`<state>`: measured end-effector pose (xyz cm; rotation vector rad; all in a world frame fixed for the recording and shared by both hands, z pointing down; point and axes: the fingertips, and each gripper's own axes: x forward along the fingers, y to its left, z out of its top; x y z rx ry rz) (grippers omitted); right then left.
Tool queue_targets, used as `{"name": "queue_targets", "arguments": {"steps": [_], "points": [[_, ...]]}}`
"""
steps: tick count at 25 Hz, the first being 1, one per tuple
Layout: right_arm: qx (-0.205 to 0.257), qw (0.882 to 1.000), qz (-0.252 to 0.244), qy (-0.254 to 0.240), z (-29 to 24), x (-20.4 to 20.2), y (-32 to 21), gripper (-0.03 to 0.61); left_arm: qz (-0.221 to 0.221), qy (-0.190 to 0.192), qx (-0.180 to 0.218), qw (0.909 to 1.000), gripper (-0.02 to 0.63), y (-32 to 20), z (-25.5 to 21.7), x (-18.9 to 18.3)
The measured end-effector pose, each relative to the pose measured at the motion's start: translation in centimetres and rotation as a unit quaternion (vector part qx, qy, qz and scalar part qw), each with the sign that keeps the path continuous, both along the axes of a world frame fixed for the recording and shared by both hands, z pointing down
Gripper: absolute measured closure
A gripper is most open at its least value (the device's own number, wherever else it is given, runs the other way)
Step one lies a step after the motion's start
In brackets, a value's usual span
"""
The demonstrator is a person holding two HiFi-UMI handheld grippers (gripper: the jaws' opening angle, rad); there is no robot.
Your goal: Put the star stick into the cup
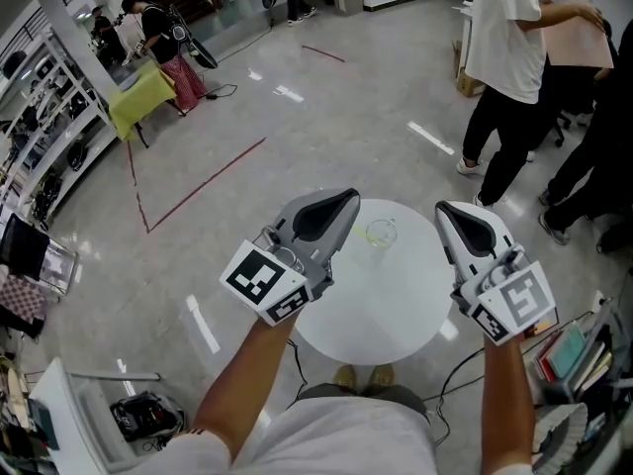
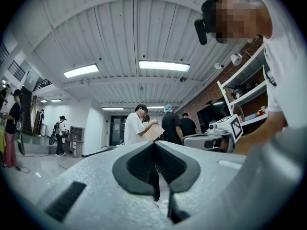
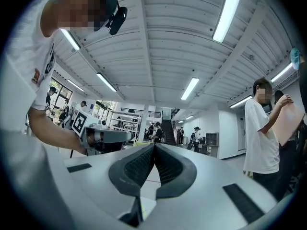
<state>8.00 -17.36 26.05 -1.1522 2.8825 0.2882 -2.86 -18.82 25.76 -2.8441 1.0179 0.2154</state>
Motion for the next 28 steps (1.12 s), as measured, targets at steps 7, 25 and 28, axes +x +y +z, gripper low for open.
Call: {"name": "queue_targets", "arguments": {"steps": [7,25,28], "points": [[0.002,1.000,-0.007,0.003,0.1,-0.4,0.5,0.568,0.011,-0.001,0.002,0.9999,0.598,0.6,0.0,0.9],[0.004,1.000,-0.010,0.012,0.1,-0.8,0.8,0.569,0.024,-0.004,0.002,0.9997,0.600,0.9,-0.2,1.5],[0.004,1.000,-0.010,0.011,0.2,-0.6,0.9,0.568,0.026,-0.005,0.002,0.9996,0.600,0.9,-0.1,1.8]]}}
